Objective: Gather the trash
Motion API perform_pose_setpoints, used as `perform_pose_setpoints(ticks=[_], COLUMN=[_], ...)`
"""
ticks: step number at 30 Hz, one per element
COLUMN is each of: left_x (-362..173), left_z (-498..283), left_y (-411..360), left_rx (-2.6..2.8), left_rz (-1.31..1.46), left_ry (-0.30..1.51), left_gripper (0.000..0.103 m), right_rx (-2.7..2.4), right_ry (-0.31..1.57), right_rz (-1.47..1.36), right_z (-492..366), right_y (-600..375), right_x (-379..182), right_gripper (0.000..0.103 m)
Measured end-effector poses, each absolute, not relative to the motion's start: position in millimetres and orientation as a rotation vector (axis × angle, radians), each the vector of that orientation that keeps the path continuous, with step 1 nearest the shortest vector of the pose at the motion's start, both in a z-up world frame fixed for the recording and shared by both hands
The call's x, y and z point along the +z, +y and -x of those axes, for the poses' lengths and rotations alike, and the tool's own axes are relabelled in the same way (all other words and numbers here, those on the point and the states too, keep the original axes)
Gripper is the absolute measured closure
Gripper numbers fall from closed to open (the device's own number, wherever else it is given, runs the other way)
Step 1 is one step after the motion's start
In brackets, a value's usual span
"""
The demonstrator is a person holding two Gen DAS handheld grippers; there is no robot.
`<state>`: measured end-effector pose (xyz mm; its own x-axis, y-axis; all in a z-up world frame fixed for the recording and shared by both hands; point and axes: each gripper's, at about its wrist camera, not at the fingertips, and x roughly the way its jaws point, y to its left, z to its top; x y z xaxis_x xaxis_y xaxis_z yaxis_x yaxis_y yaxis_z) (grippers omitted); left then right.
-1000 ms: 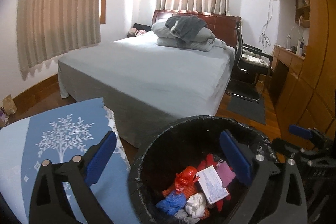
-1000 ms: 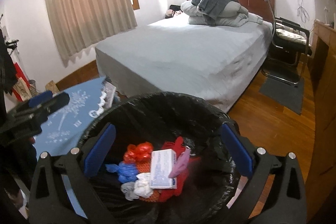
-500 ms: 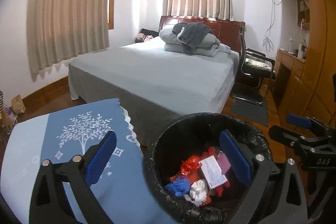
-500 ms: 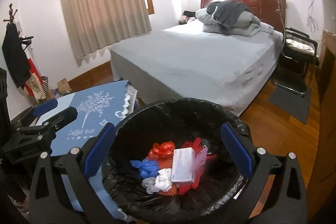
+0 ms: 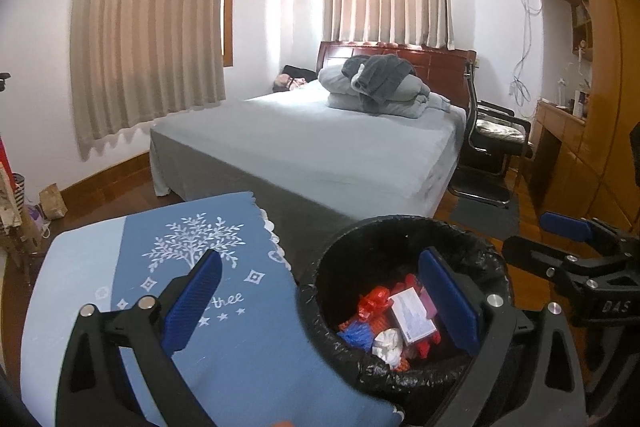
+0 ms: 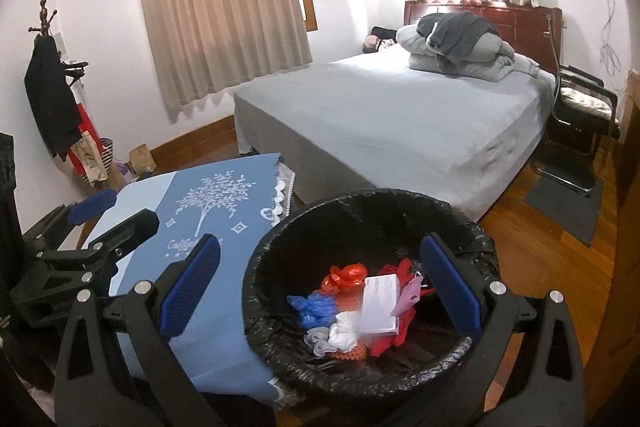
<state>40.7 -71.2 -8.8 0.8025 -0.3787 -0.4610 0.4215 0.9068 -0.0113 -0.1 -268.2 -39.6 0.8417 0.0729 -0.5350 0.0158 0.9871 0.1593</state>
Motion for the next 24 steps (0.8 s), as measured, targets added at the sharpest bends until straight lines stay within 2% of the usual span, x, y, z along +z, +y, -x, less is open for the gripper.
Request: perform_pose_setpoints(ticks=[24], left_x=[-1], left_z=[-22], left_y=[-52], left_rx=[-0.398], left_rz=[-0.084], left_ry=[0.453], left_gripper=[0.006], right_rx=[0.057], right_ry=[0.561], right_rz=[-0.143], right_z=[9], right_y=[-254], right_x=[-34], right_gripper=[0.005])
